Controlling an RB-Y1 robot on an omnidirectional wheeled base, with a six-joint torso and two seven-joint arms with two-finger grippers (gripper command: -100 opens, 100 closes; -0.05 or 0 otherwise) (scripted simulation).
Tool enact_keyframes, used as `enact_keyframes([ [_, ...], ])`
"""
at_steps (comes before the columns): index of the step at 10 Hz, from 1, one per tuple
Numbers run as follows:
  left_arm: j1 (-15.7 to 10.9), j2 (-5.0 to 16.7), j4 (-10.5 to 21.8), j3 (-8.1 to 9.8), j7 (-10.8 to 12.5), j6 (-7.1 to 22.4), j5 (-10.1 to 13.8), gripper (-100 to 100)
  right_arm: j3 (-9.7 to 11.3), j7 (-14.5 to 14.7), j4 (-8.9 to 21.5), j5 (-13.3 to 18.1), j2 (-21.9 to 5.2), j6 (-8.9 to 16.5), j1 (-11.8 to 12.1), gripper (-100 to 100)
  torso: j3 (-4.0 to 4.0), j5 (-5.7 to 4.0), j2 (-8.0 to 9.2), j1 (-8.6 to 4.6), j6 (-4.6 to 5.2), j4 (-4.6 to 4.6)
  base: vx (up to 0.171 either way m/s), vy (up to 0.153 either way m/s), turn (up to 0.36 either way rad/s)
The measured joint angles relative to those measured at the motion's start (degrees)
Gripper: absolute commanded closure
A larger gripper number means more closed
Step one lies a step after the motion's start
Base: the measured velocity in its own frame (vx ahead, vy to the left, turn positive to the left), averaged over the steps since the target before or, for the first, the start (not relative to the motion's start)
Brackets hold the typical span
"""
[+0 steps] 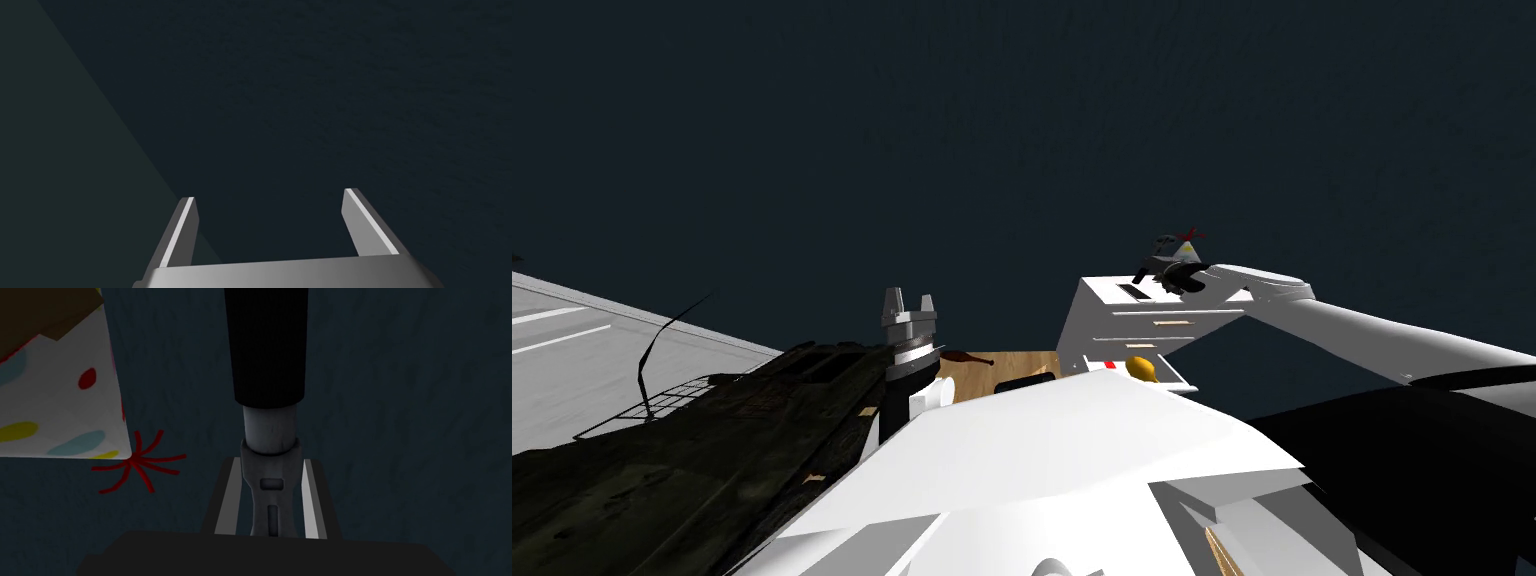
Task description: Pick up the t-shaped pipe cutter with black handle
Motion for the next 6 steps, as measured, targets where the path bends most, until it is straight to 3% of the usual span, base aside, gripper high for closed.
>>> enact_keyframes([
  [1,0.0,0.0,0.0,0.0,0.0,0.0,0.0,0,0.2,-0.1,-1.0,0.5,0.5,0.1,0.5,100,-0.05,-0.04,-0.03,-0.01,-0.25,-0.05,0.022,-0.008,0.073],
  [2,0.0,0.0,0.0,-0.01,0.0,0.0,0.0,0,0.3,-0.2,-2.8,0.2,0.0,0.6,1.1,100,0.01,0.01,0.06,0.04,-0.34,-0.01,0.124,-0.034,-0.285],
  [4,0.0,0.0,0.0,0.0,0.0,0.0,0.0,0,-3.3,-2.2,-6.9,1.8,-0.1,1.6,5.3,100,-0.05,0.0,-0.09,-0.04,-0.1,-0.01,0.122,0.002,-0.168],
  [5,0.0,0.0,0.0,0.0,0.0,0.0,0.0,0,-3.8,-2.4,-8.5,2.2,0.1,1.7,6.7,100,-0.03,-0.04,-0.01,0.02,-0.25,-0.04,0.013,0.009,0.015],
  [6,0.0,0.0,0.0,-0.01,0.0,0.0,0.0,0,-4.0,-2.4,-10.6,2.4,0.4,1.9,7.5,100,0.06,0.0,0.14,0.08,-0.33,0.01,0.129,0.015,-0.351],
])
